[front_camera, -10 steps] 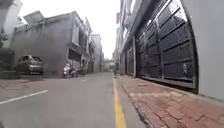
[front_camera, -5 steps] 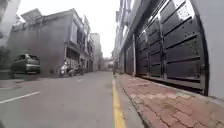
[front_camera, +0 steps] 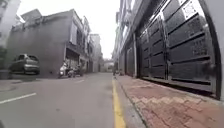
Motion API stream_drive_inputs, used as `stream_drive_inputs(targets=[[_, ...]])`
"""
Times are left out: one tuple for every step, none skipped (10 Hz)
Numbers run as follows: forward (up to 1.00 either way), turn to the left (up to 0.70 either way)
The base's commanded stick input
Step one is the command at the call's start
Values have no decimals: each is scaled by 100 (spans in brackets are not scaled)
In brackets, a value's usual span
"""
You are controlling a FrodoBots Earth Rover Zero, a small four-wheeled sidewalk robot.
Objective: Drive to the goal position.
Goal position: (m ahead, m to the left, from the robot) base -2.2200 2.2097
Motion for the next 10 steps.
stream_drive_inputs(targets=[[47,1],[47,1],[47,1],[47,1],[47,1],[47,1],[47,1],[47,1],[47,1],[47,1]])
